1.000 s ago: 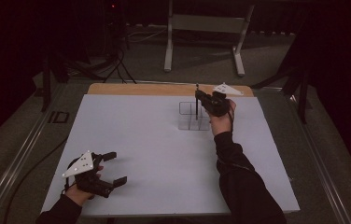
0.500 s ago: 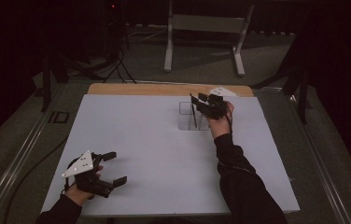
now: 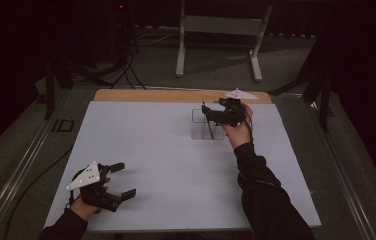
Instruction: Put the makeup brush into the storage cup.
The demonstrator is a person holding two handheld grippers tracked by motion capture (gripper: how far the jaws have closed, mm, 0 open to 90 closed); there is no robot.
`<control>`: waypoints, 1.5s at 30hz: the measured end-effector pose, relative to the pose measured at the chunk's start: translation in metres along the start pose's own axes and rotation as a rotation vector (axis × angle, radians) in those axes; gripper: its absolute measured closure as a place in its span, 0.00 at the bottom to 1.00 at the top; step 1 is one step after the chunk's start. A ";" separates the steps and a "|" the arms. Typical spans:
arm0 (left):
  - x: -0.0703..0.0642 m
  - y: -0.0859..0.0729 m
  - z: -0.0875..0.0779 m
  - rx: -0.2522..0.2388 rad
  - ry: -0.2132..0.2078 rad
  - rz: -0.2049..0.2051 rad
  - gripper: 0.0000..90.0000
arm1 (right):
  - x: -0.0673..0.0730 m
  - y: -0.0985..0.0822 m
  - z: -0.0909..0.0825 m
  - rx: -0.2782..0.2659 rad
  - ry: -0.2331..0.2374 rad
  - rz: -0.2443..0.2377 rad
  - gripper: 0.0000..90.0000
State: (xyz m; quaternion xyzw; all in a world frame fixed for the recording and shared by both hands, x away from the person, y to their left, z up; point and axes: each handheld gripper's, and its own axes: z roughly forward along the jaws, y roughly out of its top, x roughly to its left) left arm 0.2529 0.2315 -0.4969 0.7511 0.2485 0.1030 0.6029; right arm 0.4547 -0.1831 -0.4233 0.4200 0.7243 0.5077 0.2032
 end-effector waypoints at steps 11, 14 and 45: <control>0.000 0.000 0.000 0.001 0.001 0.001 0.01 | 0.008 0.001 -0.022 0.059 0.084 -0.010 0.12; 0.000 0.000 0.000 0.001 0.000 0.000 0.01 | 0.012 0.001 -0.028 0.059 0.088 -0.036 0.12; -0.002 0.000 0.001 0.006 -0.003 0.001 0.01 | 0.031 -0.031 -0.090 0.077 0.213 -0.083 0.16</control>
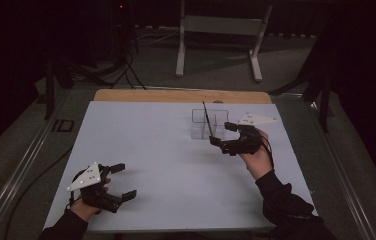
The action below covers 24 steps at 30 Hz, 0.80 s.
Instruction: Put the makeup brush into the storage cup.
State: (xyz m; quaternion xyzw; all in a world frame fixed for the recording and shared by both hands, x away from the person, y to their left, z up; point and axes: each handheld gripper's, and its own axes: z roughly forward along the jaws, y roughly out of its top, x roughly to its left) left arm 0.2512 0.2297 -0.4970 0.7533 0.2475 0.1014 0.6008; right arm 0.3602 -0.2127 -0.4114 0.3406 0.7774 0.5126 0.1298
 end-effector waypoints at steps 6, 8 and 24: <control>0.000 0.000 0.000 0.001 0.000 0.001 0.01 | 0.003 -0.009 -0.014 0.004 0.004 -0.012 0.15; 0.000 0.000 0.001 0.001 -0.001 0.001 0.01 | 0.003 -0.013 -0.018 0.002 0.014 -0.016 0.15; 0.000 0.000 0.000 0.002 0.000 0.002 0.01 | 0.001 -0.054 -0.036 0.059 0.037 -0.020 0.15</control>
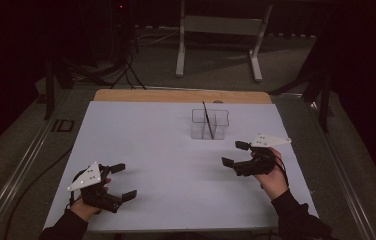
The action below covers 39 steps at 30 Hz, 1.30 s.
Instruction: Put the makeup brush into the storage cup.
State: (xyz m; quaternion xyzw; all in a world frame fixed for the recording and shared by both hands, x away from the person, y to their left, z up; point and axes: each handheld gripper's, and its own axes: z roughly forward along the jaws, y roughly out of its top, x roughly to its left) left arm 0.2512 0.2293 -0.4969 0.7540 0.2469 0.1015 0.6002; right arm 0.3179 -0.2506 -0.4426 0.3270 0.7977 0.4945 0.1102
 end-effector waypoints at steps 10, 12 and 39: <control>0.000 0.000 0.000 0.002 0.001 0.002 0.01 | -0.007 -0.026 -0.006 0.043 0.009 -0.008 0.16; 0.000 0.000 0.000 0.004 -0.001 0.004 0.01 | -0.009 -0.031 -0.007 0.045 0.014 -0.014 0.16; -0.001 0.000 0.001 0.018 -0.017 0.008 0.01 | -0.017 -0.082 -0.035 0.054 0.042 -0.061 0.16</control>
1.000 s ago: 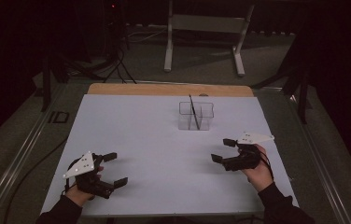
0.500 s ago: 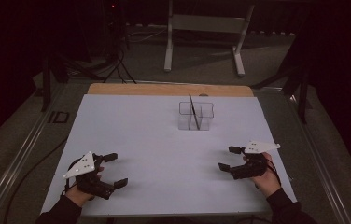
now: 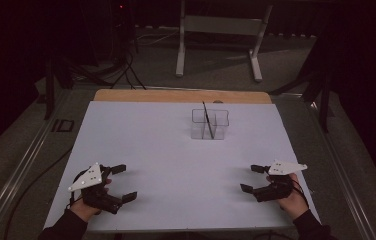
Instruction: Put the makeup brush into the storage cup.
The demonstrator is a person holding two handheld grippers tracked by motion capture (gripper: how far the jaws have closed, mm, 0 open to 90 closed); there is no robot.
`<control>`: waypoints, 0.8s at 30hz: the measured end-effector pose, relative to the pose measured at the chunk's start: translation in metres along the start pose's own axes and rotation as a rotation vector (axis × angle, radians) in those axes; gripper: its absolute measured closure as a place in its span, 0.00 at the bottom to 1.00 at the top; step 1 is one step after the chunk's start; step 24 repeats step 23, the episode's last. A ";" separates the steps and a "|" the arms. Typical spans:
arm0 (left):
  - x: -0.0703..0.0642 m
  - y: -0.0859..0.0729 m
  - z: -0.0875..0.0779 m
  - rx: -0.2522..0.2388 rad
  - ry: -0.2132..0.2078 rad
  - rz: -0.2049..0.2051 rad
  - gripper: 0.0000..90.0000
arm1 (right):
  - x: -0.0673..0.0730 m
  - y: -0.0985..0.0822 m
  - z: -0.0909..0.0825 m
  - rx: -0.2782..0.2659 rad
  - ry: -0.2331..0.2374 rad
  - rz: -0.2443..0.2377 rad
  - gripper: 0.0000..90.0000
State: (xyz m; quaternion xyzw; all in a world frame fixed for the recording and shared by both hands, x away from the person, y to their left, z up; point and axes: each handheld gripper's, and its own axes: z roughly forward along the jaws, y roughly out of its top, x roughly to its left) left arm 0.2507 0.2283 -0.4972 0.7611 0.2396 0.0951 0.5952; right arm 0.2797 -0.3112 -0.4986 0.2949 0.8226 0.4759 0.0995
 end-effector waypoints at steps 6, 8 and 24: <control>0.000 0.000 0.000 0.001 0.003 -0.001 0.01 | -0.001 -0.005 -0.001 0.010 -0.010 0.008 0.16; 0.000 -0.001 0.000 0.002 0.006 -0.002 0.01 | -0.001 -0.005 0.000 0.013 -0.013 0.008 0.16; 0.001 -0.001 0.001 0.009 0.011 0.000 0.01 | 0.000 -0.006 0.003 0.016 -0.004 0.011 0.16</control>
